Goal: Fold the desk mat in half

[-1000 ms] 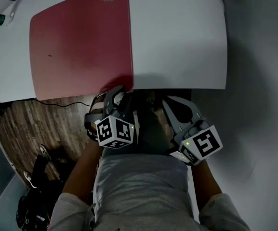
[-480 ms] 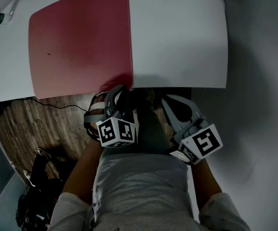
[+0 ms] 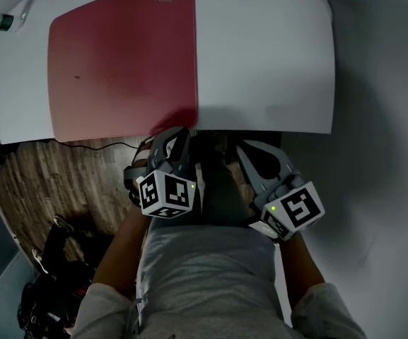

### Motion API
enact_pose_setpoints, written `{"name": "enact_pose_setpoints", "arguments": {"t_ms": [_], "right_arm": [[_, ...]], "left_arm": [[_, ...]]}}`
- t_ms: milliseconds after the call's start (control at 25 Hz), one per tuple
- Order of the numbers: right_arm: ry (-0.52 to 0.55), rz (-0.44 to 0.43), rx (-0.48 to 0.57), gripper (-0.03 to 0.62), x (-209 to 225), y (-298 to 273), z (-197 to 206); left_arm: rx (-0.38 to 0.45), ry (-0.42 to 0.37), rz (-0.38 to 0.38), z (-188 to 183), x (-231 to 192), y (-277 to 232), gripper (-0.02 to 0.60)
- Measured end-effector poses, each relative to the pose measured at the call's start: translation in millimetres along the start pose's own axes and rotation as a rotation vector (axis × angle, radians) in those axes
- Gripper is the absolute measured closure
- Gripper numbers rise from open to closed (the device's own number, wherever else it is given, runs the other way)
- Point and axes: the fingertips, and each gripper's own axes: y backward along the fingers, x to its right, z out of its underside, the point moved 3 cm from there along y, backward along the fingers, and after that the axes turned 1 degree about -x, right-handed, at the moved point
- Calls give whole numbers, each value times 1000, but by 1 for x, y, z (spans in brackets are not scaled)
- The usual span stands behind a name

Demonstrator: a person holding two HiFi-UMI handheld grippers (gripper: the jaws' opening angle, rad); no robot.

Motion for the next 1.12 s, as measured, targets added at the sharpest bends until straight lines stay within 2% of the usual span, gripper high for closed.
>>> {"name": "enact_pose_setpoints", "arguments": {"t_ms": [160,360,520,720,1120], "right_arm": [[56,-2,-6,586,-3,0,-4],[56,-1,-14,586,2,-3,-6],[107,-10,-1,586,1,-12,-11],[131,30,-7,586,-12,-23,-13],[66,158,15,586,-46,-47,-14]], "left_arm": [[5,17,-14,-2,-1,5,546],[7,54,-33,-4,-8,10,548],[25,61,-57,-6,-18,19,548],[97,136,-22,-6,-36,38,548],[202,149,-16,9,-103,89,549]]}}
